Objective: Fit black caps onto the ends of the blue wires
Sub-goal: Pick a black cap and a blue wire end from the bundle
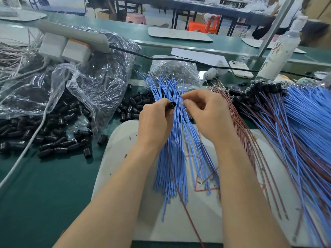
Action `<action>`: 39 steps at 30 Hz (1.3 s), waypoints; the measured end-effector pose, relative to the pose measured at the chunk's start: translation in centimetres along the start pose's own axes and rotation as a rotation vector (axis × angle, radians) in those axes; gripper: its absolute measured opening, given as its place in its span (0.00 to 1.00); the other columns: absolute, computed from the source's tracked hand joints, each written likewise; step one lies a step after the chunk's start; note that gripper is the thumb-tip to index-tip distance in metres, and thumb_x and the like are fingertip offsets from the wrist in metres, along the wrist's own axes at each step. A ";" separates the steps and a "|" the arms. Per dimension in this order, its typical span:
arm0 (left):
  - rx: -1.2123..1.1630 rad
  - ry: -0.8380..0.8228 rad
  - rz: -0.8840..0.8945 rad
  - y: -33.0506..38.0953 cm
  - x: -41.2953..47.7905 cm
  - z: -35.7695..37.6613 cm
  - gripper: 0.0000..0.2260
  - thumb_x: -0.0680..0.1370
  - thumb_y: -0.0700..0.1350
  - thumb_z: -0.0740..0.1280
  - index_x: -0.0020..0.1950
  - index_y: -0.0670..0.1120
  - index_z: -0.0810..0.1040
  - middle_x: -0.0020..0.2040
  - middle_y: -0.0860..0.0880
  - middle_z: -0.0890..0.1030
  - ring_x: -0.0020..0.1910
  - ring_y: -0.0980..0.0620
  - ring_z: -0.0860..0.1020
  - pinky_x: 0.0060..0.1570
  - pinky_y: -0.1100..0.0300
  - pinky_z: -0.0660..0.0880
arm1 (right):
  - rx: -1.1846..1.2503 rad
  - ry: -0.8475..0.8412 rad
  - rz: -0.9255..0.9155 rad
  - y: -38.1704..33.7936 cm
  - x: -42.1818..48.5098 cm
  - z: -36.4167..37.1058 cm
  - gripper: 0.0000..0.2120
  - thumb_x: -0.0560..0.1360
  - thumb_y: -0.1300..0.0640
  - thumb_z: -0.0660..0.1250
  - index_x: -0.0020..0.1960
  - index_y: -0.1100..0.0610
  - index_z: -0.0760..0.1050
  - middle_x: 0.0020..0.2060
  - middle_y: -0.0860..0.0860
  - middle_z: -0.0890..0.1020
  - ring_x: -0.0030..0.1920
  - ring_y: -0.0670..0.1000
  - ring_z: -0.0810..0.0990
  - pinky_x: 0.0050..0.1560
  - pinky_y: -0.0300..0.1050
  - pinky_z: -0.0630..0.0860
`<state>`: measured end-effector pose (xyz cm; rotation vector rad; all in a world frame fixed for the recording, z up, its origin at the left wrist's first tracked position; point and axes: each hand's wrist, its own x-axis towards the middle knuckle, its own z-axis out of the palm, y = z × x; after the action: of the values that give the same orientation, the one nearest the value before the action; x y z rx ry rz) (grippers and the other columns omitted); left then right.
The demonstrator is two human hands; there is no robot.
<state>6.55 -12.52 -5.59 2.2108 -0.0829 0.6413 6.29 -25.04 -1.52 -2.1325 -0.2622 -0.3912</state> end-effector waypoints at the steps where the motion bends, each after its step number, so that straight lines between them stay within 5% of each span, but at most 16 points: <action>1: 0.004 -0.003 -0.001 0.0 0.0 0.0 0.07 0.77 0.42 0.64 0.46 0.40 0.79 0.39 0.42 0.83 0.41 0.40 0.79 0.45 0.47 0.74 | 0.028 0.003 -0.002 -0.1 0.0 -0.2 0.06 0.76 0.61 0.67 0.49 0.51 0.80 0.39 0.43 0.82 0.40 0.39 0.80 0.50 0.39 0.79; 5: 0.009 -0.004 -0.022 0.1 0.0 0.0 0.07 0.78 0.42 0.63 0.46 0.40 0.79 0.40 0.41 0.83 0.42 0.38 0.78 0.45 0.46 0.74 | 0.049 -0.018 -0.024 -0.4 -0.2 0.0 0.04 0.75 0.59 0.69 0.48 0.52 0.78 0.40 0.46 0.83 0.42 0.43 0.83 0.49 0.40 0.79; 13: 0.089 -0.006 -0.024 0.3 0.0 -0.1 0.08 0.78 0.43 0.63 0.47 0.40 0.79 0.39 0.41 0.81 0.41 0.37 0.76 0.43 0.47 0.72 | -0.076 0.004 -0.075 -0.6 -0.3 0.3 0.03 0.74 0.62 0.70 0.47 0.56 0.81 0.34 0.39 0.78 0.35 0.33 0.77 0.44 0.25 0.73; 30: 0.255 -0.013 0.021 0.1 0.1 0.2 0.08 0.80 0.43 0.60 0.46 0.42 0.77 0.42 0.44 0.80 0.39 0.42 0.73 0.35 0.55 0.61 | -0.203 0.026 -0.058 -0.8 -0.4 0.6 0.04 0.74 0.62 0.69 0.47 0.57 0.81 0.39 0.49 0.83 0.42 0.48 0.81 0.51 0.47 0.77; 34: 0.076 -0.095 0.021 0.0 0.3 0.0 0.06 0.78 0.41 0.64 0.50 0.44 0.80 0.43 0.48 0.81 0.41 0.47 0.75 0.40 0.55 0.69 | -0.208 0.052 -0.043 -0.2 -0.2 0.5 0.03 0.74 0.62 0.69 0.47 0.57 0.81 0.37 0.48 0.82 0.42 0.49 0.81 0.51 0.47 0.78; 39: -0.167 -0.226 0.051 -0.3 0.7 -0.8 0.07 0.76 0.40 0.68 0.53 0.46 0.82 0.41 0.51 0.82 0.33 0.61 0.71 0.38 0.70 0.68 | -0.071 -0.026 0.026 1.2 0.4 -0.8 0.05 0.73 0.63 0.71 0.45 0.53 0.81 0.36 0.43 0.81 0.39 0.41 0.81 0.49 0.36 0.78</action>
<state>6.85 -11.63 -5.06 2.1160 -0.2986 0.3947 6.88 -26.32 -1.90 -2.2099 -0.2386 -0.3629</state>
